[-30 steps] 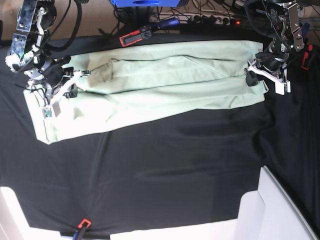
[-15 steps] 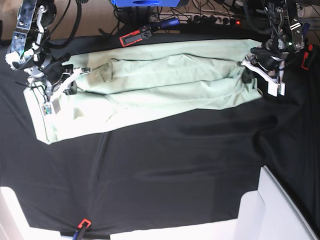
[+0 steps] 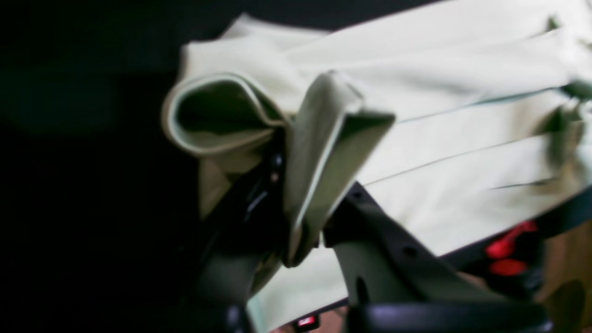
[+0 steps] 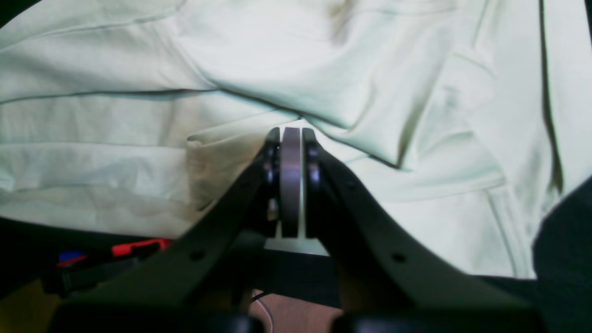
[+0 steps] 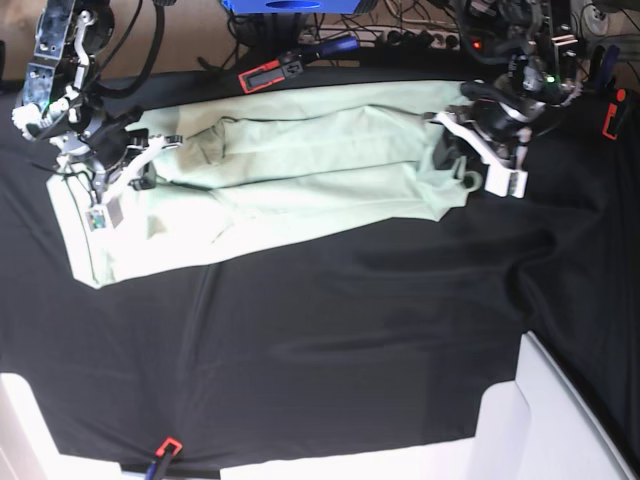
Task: Fold the T-shirt properly
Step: 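Carry the held shirt end with the left gripper toward the right gripper, folding it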
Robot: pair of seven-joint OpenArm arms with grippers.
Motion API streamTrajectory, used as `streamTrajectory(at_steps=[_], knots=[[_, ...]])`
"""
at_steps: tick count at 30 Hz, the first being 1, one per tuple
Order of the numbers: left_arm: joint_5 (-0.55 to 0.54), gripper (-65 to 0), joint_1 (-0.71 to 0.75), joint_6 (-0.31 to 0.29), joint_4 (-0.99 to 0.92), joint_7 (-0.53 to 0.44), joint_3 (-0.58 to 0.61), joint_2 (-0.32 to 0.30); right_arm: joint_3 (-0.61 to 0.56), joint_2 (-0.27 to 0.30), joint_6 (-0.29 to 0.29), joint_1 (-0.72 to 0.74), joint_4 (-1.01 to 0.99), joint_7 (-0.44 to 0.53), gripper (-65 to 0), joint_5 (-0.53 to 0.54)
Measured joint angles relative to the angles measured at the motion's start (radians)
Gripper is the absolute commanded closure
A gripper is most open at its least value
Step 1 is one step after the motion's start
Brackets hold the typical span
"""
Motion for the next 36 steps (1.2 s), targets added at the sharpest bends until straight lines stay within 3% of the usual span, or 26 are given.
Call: streamTrajectory(at_steps=[4, 20, 36], knots=[[0.003, 0.0, -0.022, 0.0, 0.001, 0.006, 0.005, 0.053, 0.0, 0.002, 0.0, -0.003, 0.0, 0.001, -1.7, 0.0], [0.003, 0.0, -0.213, 0.002, -0.103, 0.006, 0.38, 0.062, 0.0, 0.001, 0.0, -0.011, -0.002, 0.002, -1.7, 0.0], [0.004, 0.0, -0.309, 0.003, -0.22, 0.0, 0.391, 0.166, 0.0, 0.0, 0.0, -0.011, -0.002, 0.003, -1.7, 0.0]])
